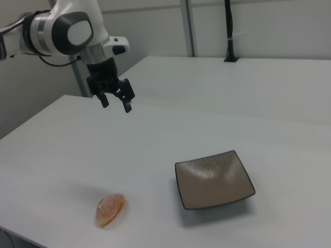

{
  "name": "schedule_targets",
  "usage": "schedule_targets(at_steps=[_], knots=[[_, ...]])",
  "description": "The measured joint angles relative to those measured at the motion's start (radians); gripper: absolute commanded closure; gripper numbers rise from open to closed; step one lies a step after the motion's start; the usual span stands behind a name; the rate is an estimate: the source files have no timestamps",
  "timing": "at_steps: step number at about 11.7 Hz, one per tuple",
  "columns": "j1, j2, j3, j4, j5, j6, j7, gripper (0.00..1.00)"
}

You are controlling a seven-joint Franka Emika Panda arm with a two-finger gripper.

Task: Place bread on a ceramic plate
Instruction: 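Move the open gripper down over the orange bread roll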

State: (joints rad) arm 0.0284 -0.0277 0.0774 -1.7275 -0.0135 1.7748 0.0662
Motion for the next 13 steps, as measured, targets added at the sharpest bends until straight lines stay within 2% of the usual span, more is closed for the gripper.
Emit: schedule_targets(at_steps=[10, 13], knots=[[0.0, 0.005, 0.0, -0.01, 0.0, 0.0, -0.022, 0.0], [0.0, -0.004, -0.001, -0.062, 0.0, 0.0, -0.026, 0.0]])
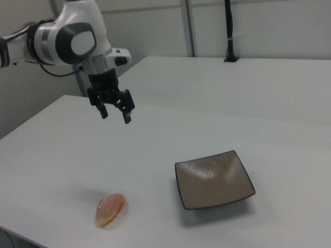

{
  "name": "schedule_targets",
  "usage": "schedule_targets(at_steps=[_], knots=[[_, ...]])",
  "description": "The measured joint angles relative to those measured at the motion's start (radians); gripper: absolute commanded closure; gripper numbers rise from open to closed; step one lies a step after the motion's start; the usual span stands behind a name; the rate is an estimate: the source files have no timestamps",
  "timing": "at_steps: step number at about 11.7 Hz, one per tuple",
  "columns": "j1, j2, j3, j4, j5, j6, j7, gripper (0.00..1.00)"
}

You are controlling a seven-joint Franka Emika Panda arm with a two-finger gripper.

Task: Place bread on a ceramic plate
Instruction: 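Move the open gripper down over the orange bread roll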

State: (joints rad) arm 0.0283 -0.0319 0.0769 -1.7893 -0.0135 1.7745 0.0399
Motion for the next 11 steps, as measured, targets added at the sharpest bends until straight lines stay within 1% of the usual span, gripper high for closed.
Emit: schedule_targets(at_steps=[2, 5, 7, 11], knots=[[0.0, -0.036, 0.0, -0.096, 0.0, 0.016, -0.004, 0.0], [-0.01, -0.137, -0.001, -0.301, 0.0, 0.137, -0.005, 0.0], [-0.03, -0.185, -0.002, -0.393, 0.0, 0.148, -0.019, 0.0], [-0.036, -0.189, -0.002, -0.53, -0.001, 0.217, -0.036, 0.0]])
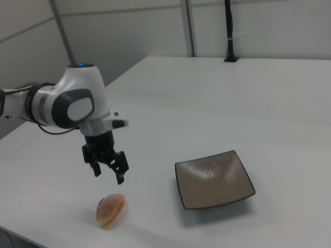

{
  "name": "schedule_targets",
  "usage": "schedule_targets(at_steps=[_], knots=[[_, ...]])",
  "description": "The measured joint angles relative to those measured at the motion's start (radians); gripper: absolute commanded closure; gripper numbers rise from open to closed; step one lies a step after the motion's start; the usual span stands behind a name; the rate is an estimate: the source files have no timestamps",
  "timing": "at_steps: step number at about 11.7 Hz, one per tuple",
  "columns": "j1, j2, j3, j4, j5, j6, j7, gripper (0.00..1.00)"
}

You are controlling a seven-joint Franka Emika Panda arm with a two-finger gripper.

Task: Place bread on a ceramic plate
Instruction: 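Move the open gripper down over the orange bread roll, then close the gripper on the bread roll and lift it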

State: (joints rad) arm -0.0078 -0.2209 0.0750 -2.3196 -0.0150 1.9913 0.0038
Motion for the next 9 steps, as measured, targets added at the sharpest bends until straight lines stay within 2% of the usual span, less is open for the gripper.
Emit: schedule_targets(at_steps=[3, 7, 8, 9], knots=[[0.017, 0.023, 0.001, -0.053, 0.0, 0.023, -0.001, 0.0], [0.051, 0.117, 0.003, -0.059, 0.0, 0.08, -0.002, 0.0], [0.053, 0.145, 0.003, -0.061, 0.0, 0.101, -0.002, 0.03], [0.053, 0.167, 0.003, -0.061, 0.0, 0.112, -0.002, 0.33]])
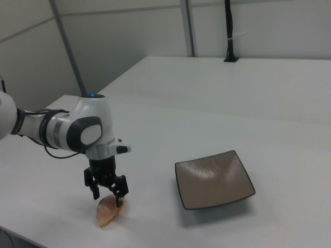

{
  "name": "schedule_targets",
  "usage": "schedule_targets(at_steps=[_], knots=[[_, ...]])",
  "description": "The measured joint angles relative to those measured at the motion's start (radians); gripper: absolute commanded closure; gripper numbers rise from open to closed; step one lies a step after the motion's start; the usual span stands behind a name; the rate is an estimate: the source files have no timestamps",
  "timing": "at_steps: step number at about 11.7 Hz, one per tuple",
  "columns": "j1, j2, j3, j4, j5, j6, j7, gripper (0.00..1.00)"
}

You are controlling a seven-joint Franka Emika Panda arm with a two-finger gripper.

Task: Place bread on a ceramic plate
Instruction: 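Close the gripper on the bread roll and lift it, then carry the bread roll over the brown square plate and lower it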

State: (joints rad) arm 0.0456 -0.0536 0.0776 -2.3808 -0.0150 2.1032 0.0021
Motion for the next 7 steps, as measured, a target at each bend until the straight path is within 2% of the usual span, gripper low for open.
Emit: schedule_targets(at_steps=[1, 2, 3, 7], knots=[[0.0, 0.015, 0.0, 0.0, 0.0, 0.002, 0.0, 0.55], [0.0, 0.023, 0.0, 0.0, -0.001, 0.003, 0.0, 0.64], [0.0, 0.025, 0.0, 0.0, -0.002, 0.003, 0.0, 0.68], [0.0, 0.021, 0.0, 0.006, -0.002, 0.003, 0.0, 0.68]])
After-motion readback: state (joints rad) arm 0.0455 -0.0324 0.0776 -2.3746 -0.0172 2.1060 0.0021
